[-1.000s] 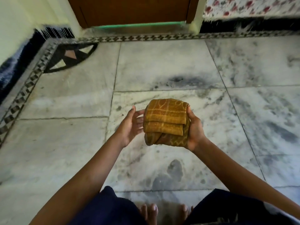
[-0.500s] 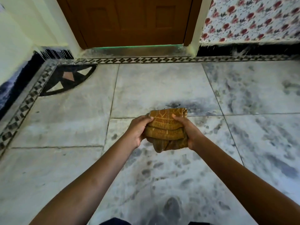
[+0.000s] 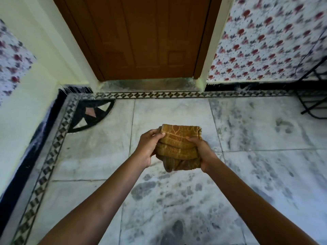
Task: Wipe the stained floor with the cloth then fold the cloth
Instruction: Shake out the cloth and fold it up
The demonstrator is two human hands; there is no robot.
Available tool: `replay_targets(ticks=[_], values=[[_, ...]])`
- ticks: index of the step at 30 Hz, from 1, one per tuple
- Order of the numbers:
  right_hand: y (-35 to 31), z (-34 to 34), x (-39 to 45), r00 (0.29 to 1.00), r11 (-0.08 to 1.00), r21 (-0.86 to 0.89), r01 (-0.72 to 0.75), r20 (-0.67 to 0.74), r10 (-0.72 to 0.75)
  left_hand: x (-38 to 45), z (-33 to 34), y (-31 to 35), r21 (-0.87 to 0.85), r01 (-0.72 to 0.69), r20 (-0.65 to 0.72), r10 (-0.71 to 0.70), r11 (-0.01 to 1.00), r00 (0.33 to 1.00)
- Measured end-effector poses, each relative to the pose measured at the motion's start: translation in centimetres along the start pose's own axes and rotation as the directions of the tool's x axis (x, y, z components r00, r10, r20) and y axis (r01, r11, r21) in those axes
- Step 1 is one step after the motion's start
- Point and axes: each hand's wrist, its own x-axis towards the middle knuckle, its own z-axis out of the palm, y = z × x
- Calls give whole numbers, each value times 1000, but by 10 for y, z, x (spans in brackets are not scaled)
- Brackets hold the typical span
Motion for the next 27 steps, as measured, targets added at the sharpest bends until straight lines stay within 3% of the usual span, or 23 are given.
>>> replay_targets(ticks=[13, 19, 22, 25, 27], values=[[-186, 89, -306, 991, 995, -37, 91, 99, -87, -265, -8, 256, -11, -69, -33, 68, 998, 997], [-204, 100, -386, 984, 989, 61, 137, 107, -143, -337, -7, 300, 56, -181, 26, 179, 982, 983], [-203, 95, -405, 978, 982, 100, 163, 118, -175, -355, -6, 303, 175, -239, 83, 228, 955, 970], [-206, 86, -420, 972, 976, 105, 192, 114, -203, -366, 0, 297, 362, -322, 147, 288, 874, 946], [-209, 77, -429, 968, 973, 90, 213, 114, -222, -374, 9, 292, 481, -419, 204, 367, 770, 908]])
